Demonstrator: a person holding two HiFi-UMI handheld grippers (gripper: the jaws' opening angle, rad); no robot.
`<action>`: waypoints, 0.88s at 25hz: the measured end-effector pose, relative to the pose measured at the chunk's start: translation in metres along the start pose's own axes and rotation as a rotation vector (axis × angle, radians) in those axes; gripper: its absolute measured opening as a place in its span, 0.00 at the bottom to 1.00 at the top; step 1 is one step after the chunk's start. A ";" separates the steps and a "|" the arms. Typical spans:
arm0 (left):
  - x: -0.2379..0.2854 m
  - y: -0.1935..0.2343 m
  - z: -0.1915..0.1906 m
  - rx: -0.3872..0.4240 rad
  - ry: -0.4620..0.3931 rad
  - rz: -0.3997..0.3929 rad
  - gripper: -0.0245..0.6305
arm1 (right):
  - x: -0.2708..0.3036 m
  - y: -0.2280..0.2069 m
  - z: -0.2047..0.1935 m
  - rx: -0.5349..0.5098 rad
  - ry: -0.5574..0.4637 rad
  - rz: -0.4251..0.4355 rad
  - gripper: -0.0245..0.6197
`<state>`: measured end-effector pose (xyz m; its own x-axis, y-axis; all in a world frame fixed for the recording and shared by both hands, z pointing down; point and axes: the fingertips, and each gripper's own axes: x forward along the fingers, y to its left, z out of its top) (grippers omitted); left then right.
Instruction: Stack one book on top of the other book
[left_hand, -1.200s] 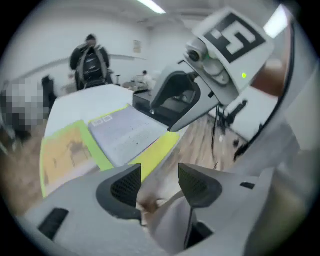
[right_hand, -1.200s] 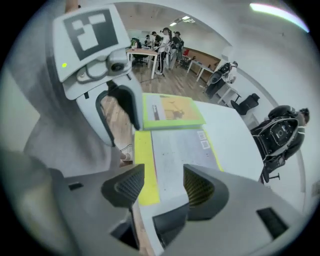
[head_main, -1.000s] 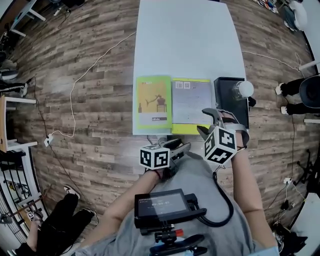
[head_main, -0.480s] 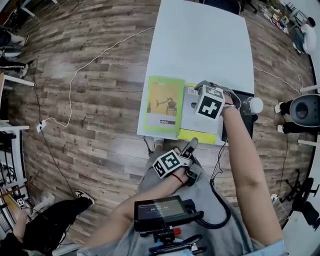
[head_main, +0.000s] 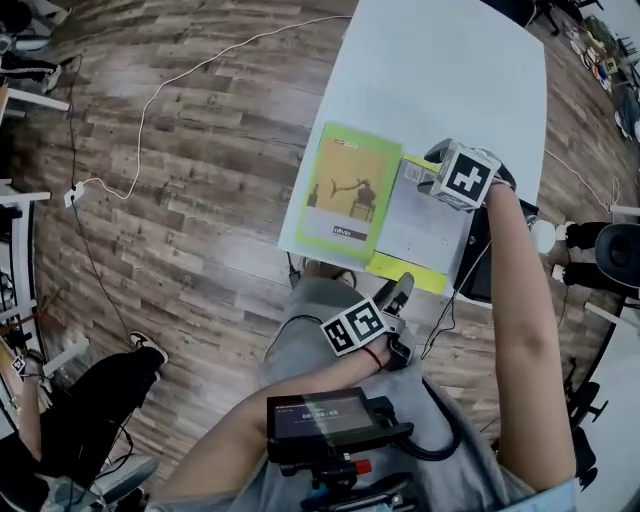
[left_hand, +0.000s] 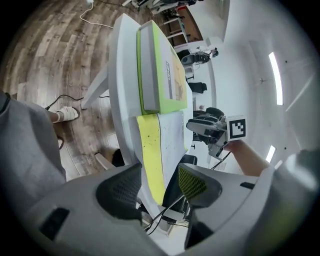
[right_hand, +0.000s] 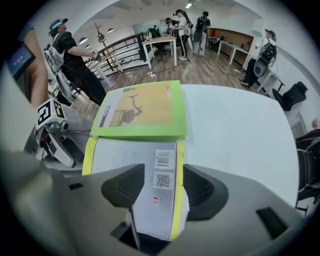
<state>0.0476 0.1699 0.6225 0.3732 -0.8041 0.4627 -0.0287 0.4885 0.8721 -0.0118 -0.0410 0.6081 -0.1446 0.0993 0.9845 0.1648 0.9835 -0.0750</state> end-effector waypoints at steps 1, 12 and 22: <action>0.000 0.000 0.000 0.004 0.004 -0.001 0.39 | 0.004 -0.001 -0.004 -0.008 0.017 0.014 0.40; 0.000 0.000 0.000 -0.039 0.033 0.024 0.39 | 0.025 -0.006 -0.012 0.030 0.072 0.197 0.40; -0.002 0.000 -0.001 -0.061 0.059 0.018 0.39 | 0.027 -0.006 -0.010 0.124 0.057 0.211 0.40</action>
<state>0.0484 0.1714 0.6212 0.4270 -0.7745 0.4667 0.0200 0.5240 0.8515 -0.0066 -0.0457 0.6369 -0.0642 0.2990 0.9521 0.0635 0.9534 -0.2951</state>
